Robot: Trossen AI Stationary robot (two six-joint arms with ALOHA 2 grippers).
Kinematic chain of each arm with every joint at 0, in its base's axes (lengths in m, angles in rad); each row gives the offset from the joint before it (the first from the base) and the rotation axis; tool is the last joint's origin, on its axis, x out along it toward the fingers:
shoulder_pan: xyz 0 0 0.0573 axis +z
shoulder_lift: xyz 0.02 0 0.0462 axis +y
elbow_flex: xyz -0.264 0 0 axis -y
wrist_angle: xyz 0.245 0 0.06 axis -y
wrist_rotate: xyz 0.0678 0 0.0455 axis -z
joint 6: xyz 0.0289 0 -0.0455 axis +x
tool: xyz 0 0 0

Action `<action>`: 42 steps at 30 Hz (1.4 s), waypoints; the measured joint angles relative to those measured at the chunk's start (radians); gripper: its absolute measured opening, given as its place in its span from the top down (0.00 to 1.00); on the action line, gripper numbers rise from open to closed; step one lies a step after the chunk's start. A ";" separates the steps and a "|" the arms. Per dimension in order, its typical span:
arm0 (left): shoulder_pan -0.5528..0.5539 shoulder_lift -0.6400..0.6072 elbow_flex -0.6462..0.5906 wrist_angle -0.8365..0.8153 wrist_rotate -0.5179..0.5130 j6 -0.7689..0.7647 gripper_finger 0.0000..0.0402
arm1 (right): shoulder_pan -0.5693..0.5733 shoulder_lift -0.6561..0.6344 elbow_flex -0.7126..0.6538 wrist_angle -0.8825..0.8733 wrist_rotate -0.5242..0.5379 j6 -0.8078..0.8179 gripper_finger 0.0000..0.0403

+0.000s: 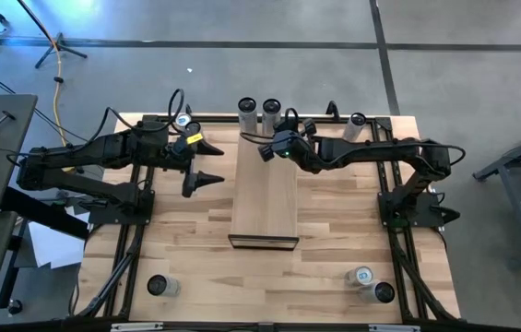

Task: Place canned beverage on shelf
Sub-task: Put the white pink soda can on the shelf aligned with the white pink soda can

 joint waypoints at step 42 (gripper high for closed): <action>0.412 0.258 0.001 0.031 0.260 0.344 0.14 | -0.086 -0.026 0.000 -0.107 -0.082 -0.207 1.00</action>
